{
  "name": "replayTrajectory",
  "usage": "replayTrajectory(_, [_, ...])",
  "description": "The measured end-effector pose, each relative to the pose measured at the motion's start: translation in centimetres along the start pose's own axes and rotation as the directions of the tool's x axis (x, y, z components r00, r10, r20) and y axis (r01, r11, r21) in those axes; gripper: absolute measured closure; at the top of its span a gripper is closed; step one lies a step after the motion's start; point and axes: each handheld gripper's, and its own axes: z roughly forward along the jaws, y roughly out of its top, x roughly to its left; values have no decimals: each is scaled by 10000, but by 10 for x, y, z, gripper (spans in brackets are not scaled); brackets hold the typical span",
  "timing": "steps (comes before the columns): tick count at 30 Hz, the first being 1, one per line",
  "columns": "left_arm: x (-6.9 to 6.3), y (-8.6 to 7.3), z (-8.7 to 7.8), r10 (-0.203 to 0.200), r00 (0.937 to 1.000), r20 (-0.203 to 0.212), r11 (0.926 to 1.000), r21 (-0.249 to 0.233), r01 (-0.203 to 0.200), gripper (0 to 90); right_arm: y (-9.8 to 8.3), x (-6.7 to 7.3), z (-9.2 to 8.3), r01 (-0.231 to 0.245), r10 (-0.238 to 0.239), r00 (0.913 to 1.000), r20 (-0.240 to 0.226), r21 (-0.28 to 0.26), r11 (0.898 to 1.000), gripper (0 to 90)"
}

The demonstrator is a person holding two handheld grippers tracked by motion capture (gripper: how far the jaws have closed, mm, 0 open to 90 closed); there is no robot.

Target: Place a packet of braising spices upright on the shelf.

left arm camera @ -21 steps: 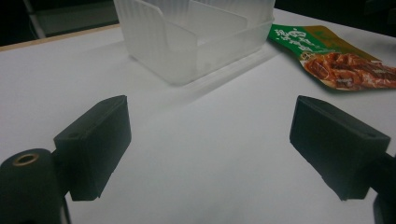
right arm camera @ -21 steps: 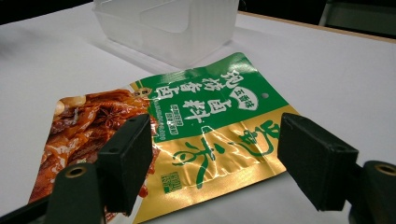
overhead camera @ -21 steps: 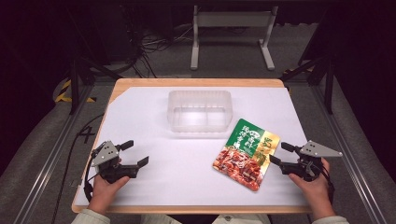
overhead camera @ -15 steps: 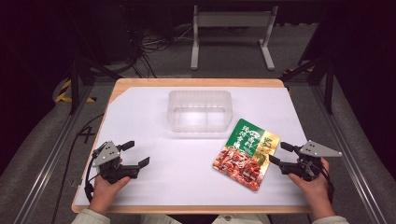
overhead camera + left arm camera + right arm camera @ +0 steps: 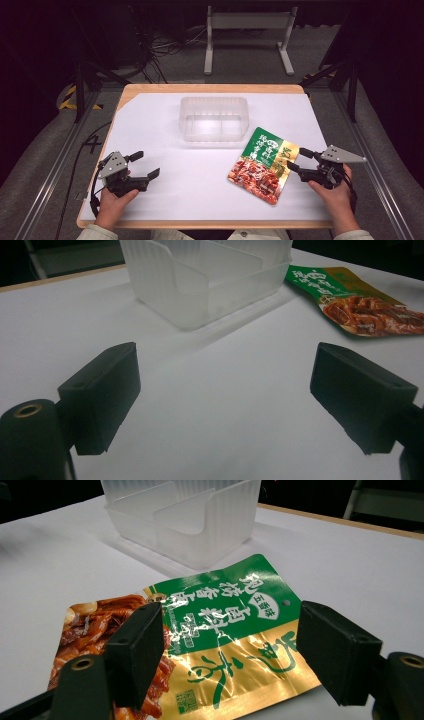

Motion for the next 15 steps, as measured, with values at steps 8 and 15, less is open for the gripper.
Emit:
replayTrajectory(8, [-1,0,1,37,10000,-18,10000,90,-37,135,19,-5,10,22,-29,9996,264,233,9997,273])
replayTrajectory(15, [-1,0,2,61,10000,8,9999,137,-61,135,34,-16,25,-123,119,9998,172,208,9997,270])
